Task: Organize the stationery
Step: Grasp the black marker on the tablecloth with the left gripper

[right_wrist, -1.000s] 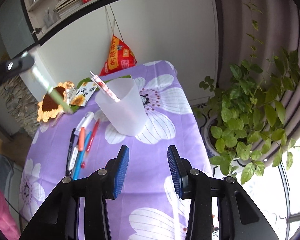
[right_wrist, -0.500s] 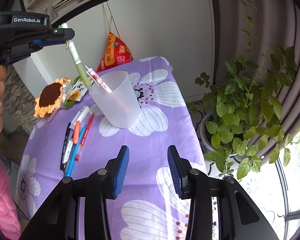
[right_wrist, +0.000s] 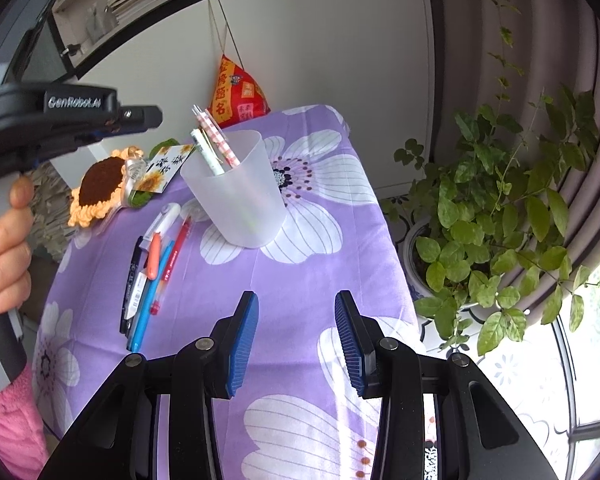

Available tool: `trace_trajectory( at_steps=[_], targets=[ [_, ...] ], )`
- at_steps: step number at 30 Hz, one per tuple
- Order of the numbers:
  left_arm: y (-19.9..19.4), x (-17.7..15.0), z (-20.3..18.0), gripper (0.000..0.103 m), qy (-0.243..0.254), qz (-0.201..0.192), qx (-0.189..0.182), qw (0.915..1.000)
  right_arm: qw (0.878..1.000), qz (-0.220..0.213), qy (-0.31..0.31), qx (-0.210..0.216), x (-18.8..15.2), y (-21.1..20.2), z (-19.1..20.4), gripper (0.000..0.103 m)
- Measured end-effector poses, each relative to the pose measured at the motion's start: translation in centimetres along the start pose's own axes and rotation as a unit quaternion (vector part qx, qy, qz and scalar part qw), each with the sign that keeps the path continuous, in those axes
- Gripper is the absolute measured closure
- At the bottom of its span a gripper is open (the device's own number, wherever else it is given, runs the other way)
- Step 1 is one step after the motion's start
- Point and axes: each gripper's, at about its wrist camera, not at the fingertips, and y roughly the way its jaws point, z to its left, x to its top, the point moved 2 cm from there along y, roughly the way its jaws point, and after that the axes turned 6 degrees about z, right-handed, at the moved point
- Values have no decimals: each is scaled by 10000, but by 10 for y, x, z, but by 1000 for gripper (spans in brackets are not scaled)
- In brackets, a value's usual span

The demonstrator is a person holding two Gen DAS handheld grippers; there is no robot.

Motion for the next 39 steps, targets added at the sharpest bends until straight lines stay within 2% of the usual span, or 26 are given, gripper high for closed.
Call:
trace_trajectory(
  at_steps=[6,14,23,25,29,34,39],
  targets=[
    [-11,-30,40,93,-267,31,334,9991,9999,96,-59,28,-1,3,6,63],
    [23,-90,93,93,-799,816,583,9917,9984,288,-467,136,-4,13,41,63],
    [74,-106,105,93,-985,1309,301,9860,9910,655,-1145,219,-24,27,96,63],
    [83,-104,104,91,-959,1327,360,9859,9900,705,-1209,189,-27,29,102,63],
    [90,-96,104,92,-853,1203,543,9876,9882,792,-1303,166,-30,32,114,63],
    [85,-101,111,95,-857,1238,366,9879,9857,899,-1411,206,-32,39,132,63],
    [58,-132,124,95,-1057,1319,142,9855,9846,1021,-1371,354,-32,49,141,63]
  ],
)
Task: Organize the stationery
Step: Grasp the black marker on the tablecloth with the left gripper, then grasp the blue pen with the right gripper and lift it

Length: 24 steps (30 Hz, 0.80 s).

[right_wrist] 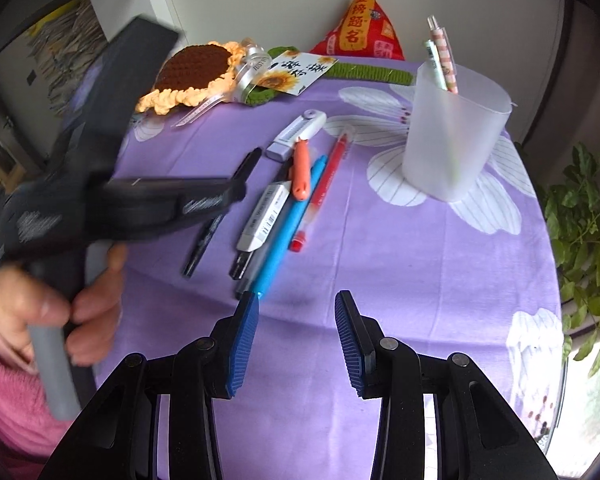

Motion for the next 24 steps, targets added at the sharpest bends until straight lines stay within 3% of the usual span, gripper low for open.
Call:
trace_trajectory(
  at_steps=[10,19,24],
  targets=[
    [-35,-76,25,95,-132,-96,-179,9997,9978,339,546,186,11,25,-2,63],
    [-49,-87,28,95,-35,-331,-264,9991,9976,304,560,-259,27,35,6,64],
    [-49,-86,31,95,-42,-327,-296,9990,9974,296,493,-433,33,37,11,76]
  ],
)
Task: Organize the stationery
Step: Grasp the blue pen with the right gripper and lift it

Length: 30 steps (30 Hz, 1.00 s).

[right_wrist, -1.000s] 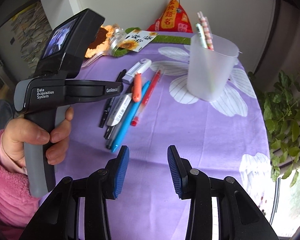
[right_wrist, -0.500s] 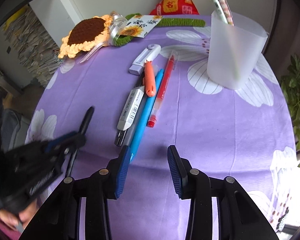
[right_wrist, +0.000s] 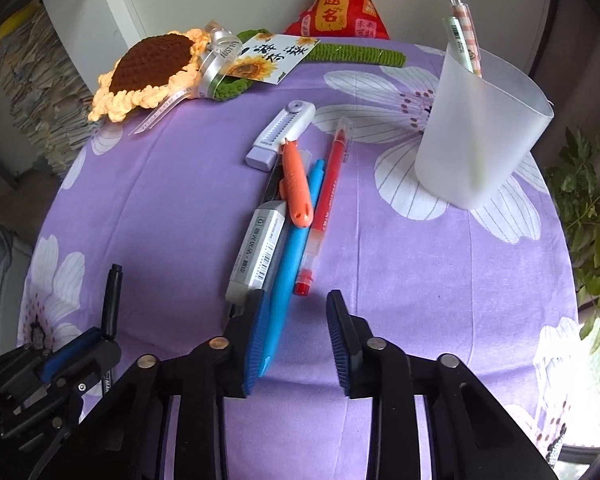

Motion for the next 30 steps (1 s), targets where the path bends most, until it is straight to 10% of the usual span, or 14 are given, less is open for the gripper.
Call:
trace_trajectory(
  at_steps=[17,30],
  targets=[
    [-1,-5,0,95,-20,66,-69,10000,9991,125,-208,-338,-3,12,10,83],
    [5,-11,-4,95,60,222,-163,9996,9903,763,-1121,-288,-68,-20,-23,93]
  ],
)
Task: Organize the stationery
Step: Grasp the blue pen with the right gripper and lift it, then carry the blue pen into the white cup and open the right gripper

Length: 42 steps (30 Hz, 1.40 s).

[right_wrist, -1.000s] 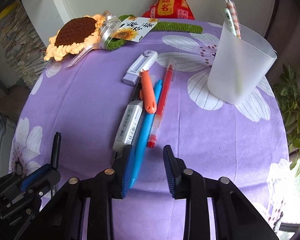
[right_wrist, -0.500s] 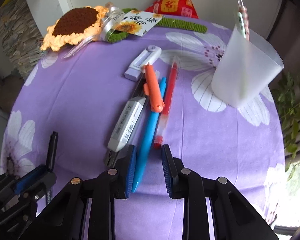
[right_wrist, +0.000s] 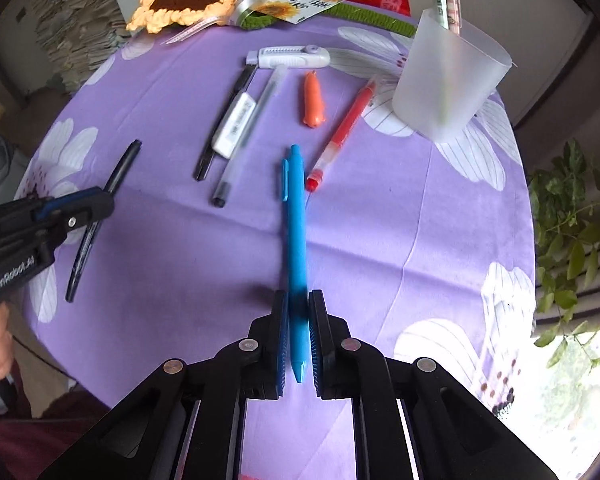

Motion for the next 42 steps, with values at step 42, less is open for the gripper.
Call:
trace_trajectory(
  at_steps=[42],
  targets=[
    [-39,27,-15,90,104,-664,136,9976,9862,-1554,349,461,47,-81,-17,91]
  ],
)
